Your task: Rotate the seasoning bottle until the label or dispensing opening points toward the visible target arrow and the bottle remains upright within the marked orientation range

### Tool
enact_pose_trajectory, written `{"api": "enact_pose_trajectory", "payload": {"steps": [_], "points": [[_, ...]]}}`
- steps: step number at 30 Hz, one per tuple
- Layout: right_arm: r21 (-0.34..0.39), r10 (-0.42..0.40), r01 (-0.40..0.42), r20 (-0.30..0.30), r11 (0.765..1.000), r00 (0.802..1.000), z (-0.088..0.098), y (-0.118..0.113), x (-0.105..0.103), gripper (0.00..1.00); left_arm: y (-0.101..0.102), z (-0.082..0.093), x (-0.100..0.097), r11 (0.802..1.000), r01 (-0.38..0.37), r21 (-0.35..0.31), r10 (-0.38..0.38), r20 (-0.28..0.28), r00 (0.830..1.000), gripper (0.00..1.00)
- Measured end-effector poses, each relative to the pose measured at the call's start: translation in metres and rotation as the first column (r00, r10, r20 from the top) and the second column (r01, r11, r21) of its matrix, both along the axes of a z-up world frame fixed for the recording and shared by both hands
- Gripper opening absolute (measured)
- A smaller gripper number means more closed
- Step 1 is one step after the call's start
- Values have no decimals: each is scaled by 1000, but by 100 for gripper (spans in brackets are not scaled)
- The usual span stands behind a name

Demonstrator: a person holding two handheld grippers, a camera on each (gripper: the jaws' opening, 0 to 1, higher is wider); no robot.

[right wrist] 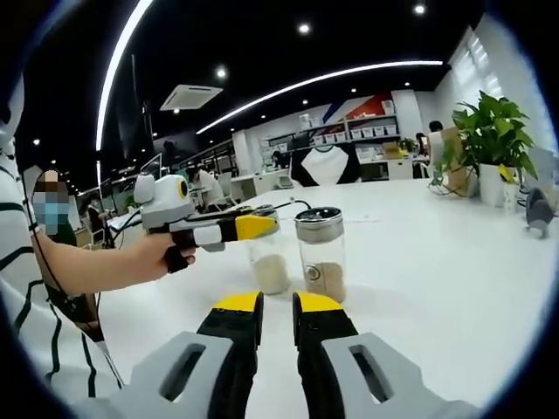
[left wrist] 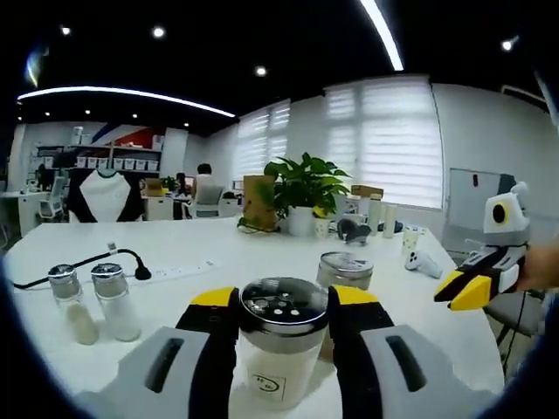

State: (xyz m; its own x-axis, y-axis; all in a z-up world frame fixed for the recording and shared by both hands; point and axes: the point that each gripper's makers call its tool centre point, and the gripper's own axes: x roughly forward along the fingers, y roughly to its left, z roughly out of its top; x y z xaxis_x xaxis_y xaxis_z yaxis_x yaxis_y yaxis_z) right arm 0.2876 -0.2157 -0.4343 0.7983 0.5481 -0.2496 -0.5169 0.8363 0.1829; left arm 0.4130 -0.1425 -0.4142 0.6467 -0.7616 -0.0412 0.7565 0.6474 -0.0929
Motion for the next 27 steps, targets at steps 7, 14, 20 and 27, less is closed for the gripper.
{"api": "enact_pose_trajectory", "payload": {"steps": [7, 14, 20, 27], "points": [[1, -18, 18, 0, 1000, 1000, 0, -4, 0, 11, 3, 0, 4, 997, -77, -7, 77, 12, 997, 43], [-4, -19, 19, -2, 1000, 1000, 0, -4, -1, 11, 5, -1, 6, 994, -109, -9, 109, 18, 994, 43], [-11, -15, 15, -1, 1000, 1000, 0, -3, 0, 11, 7, 1, 5, 992, -123, 15, 123, 29, 992, 43], [-12, -9, 8, -4, 1000, 1000, 0, -1, 1, 11, 11, 6, 5, 998, -60, 24, 59, 41, 997, 48]]}}
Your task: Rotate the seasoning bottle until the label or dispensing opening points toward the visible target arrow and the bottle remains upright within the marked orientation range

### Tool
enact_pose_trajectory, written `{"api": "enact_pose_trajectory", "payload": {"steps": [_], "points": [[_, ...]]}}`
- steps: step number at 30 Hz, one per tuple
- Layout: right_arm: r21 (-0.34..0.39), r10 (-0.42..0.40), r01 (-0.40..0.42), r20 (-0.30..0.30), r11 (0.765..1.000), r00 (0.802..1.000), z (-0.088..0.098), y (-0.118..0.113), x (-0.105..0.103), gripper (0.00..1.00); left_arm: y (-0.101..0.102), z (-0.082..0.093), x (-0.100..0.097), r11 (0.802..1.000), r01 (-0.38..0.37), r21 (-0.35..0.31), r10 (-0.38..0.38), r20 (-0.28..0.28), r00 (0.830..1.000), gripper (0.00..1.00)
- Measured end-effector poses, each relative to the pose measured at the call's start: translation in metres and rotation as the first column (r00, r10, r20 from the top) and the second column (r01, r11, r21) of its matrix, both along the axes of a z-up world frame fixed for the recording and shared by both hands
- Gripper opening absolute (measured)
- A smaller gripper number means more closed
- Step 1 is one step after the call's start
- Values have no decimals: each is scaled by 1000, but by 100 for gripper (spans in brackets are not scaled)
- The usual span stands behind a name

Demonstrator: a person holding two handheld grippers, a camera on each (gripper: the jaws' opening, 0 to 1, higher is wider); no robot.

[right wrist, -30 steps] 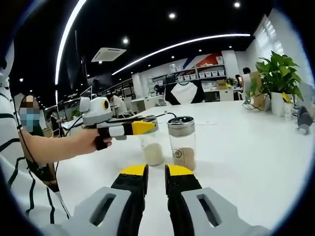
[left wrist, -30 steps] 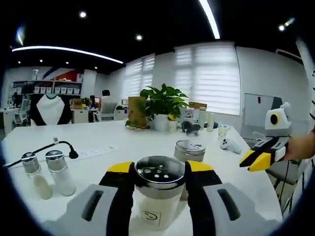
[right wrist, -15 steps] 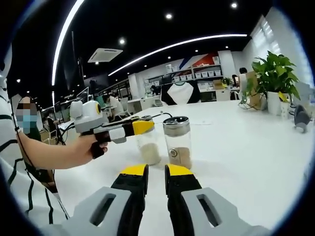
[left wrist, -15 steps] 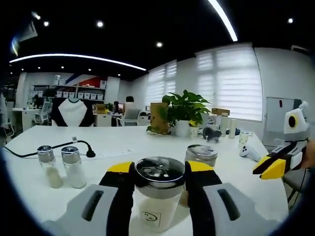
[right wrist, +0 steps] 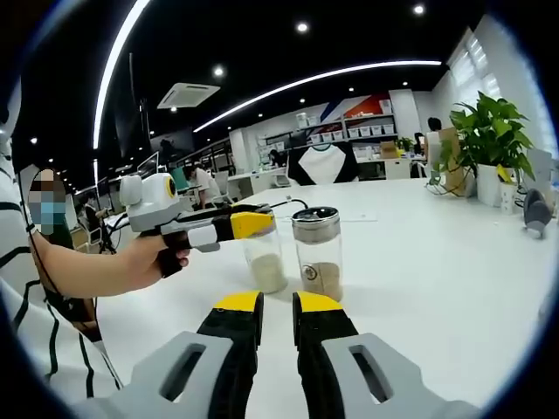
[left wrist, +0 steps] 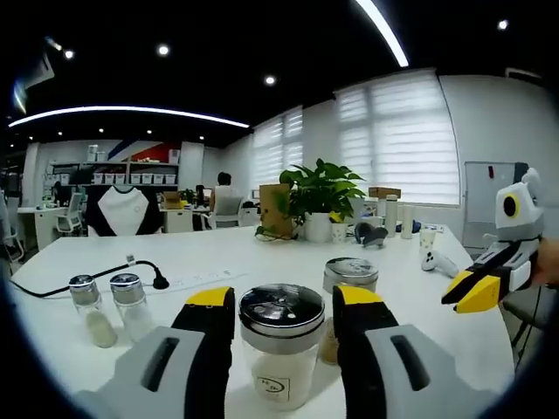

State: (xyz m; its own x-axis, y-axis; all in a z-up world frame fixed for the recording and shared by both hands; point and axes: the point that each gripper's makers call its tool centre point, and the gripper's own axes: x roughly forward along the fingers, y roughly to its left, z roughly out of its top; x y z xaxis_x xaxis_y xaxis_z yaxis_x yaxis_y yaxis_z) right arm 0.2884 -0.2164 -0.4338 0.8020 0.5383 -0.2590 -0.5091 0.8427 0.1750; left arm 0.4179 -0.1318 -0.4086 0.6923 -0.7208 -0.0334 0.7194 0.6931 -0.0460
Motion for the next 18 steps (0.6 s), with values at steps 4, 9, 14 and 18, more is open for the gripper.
{"api": "enact_pose_trajectory", "payload": {"steps": [4, 9, 14, 18], "points": [[-2, 7, -7, -2, 1000, 1000, 0, 2, 0, 11, 0, -5, 0, 991, 112, -67, -117, -73, 990, 50], [-1, 11, -11, -7, 1000, 1000, -1, 3, -1, 11, 3, -5, -5, 961, 223, -162, -245, -136, 960, 52], [3, 6, -6, -20, 1000, 1000, -4, 1, -2, 11, 0, -1, -14, 938, 324, -126, -334, -63, 941, 53], [4, 3, -3, -19, 1000, 1000, -2, 1, -1, 11, -5, 6, -18, 916, 385, -109, -390, -28, 920, 53]]}}
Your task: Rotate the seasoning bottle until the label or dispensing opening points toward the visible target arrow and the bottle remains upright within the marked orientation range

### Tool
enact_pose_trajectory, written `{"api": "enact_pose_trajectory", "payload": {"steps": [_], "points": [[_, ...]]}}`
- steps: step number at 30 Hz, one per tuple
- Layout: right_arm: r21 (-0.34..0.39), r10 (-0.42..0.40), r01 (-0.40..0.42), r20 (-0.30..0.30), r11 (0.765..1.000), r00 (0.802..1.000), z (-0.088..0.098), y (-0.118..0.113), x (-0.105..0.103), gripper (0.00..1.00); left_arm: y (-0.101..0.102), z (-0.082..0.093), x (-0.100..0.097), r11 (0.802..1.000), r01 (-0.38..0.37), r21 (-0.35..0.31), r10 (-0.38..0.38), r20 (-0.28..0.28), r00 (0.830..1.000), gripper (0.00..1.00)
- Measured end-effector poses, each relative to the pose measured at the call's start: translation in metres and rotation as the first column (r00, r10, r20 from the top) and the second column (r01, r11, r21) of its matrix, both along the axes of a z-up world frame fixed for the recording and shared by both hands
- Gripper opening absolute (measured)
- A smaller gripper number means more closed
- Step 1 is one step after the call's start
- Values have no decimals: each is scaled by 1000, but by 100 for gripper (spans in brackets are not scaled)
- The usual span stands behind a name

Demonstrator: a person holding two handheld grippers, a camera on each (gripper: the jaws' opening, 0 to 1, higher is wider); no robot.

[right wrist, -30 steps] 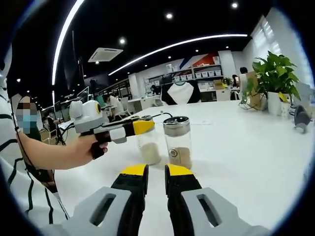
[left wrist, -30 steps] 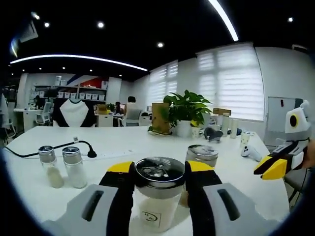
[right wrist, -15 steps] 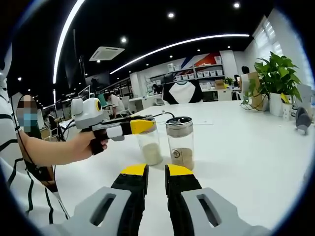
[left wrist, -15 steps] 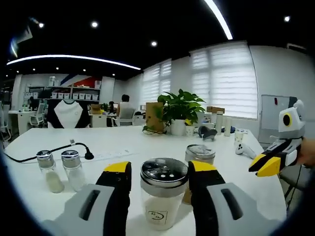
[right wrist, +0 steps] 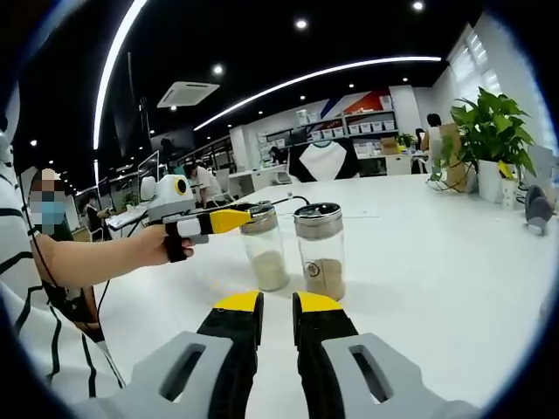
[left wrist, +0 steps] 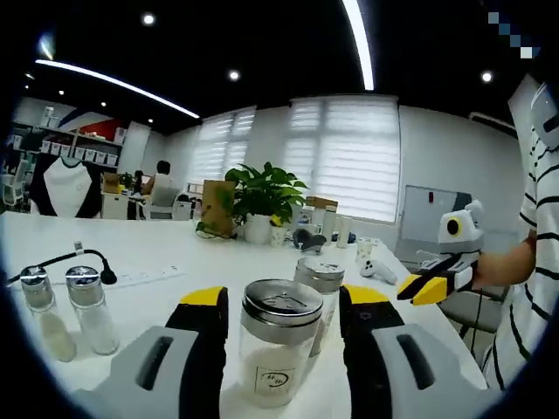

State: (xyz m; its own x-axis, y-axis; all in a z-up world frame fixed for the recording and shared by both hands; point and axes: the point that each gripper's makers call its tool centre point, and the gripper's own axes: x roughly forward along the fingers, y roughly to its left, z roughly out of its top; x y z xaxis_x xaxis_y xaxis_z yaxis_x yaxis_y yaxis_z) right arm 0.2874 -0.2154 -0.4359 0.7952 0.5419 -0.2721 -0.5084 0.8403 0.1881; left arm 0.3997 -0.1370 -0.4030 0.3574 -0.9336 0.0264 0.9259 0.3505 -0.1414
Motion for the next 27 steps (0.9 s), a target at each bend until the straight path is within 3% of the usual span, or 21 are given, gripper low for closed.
{"api": "enact_pose_trajectory", "payload": {"steps": [4, 13, 18, 20, 27], "points": [[-4, 4, -4, 0, 1000, 1000, 1, 1, 0, 11, -9, -6, -3, 996, 64, 61, -65, 20, 998, 52], [-15, 18, -18, -4, 1000, 1000, 0, 5, -1, 11, -14, -14, 0, 991, 87, 103, -89, 20, 996, 47], [-22, 23, -24, -5, 999, 1000, -1, 6, 0, 11, -11, -19, 4, 992, 67, 109, -66, -15, 998, 45], [-24, 24, -25, -5, 999, 1000, 0, 6, 1, 11, -11, -20, 2, 990, 61, 126, -63, 9, 998, 44], [-26, 26, -25, 5, 999, 1000, 1, 5, 1, 11, -11, -21, 3, 991, 29, 130, -31, 10, 999, 44]]}}
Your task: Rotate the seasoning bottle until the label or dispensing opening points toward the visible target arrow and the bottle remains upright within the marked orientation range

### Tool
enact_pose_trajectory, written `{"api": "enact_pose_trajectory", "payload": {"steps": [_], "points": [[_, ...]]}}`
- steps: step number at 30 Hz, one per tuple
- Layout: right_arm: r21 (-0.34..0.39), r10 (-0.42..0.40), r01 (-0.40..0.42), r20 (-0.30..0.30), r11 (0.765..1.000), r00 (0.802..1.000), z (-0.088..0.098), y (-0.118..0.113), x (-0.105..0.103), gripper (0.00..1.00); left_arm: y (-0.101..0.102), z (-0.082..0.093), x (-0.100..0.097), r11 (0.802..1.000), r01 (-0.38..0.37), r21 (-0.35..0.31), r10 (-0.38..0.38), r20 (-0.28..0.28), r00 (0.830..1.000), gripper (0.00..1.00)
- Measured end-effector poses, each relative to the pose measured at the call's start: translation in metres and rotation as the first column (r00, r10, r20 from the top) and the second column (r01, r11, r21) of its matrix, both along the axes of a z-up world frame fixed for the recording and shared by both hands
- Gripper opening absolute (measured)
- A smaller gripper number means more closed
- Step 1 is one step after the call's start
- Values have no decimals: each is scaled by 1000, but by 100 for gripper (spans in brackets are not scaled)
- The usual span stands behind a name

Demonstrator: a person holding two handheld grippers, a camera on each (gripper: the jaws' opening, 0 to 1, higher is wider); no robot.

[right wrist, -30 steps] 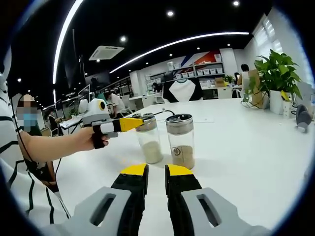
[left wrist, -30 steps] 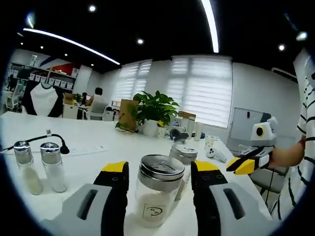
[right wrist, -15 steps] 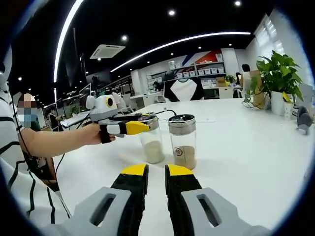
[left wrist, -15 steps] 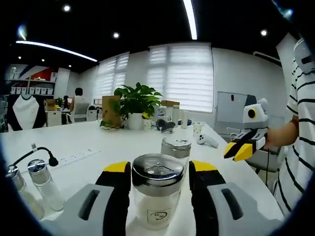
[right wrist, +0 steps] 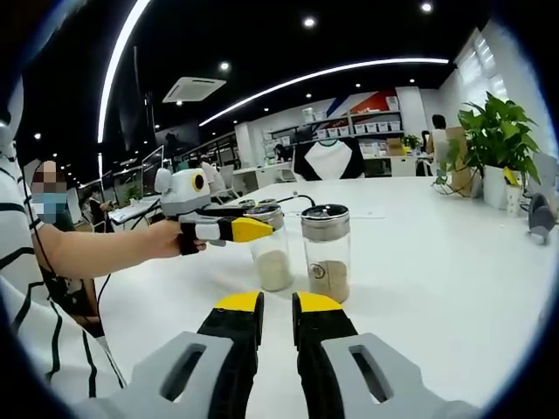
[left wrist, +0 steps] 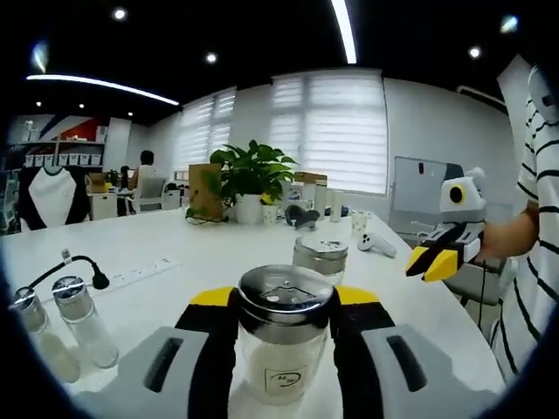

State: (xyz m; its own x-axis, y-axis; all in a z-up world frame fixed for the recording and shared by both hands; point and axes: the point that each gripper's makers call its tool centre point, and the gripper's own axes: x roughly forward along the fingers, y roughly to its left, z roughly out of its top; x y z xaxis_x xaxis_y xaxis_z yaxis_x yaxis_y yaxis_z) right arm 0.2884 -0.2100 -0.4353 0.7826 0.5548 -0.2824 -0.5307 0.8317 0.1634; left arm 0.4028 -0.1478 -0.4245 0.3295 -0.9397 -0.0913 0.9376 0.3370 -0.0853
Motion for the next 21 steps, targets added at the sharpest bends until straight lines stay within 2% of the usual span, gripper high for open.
{"api": "enact_pose_trajectory", "payload": {"steps": [7, 14, 18, 21], "points": [[-19, 9, -9, -1, 1000, 1000, -2, 0, -2, 11, 0, 0, 2, 995, -96, 7, 96, 2, 995, 44], [-18, 5, -5, -1, 1000, 1000, -3, -2, -3, 11, 2, 0, 5, 983, -186, -7, 186, 0, 983, 44], [-16, 1, -1, -1, 1000, 1000, -3, -3, -3, 11, 2, 0, 7, 969, -245, -24, 245, 1, 969, 44], [-16, -4, 4, -2, 1000, 1000, -3, -4, -4, 11, 3, 0, 9, 951, -307, -34, 307, 5, 952, 44]]}}
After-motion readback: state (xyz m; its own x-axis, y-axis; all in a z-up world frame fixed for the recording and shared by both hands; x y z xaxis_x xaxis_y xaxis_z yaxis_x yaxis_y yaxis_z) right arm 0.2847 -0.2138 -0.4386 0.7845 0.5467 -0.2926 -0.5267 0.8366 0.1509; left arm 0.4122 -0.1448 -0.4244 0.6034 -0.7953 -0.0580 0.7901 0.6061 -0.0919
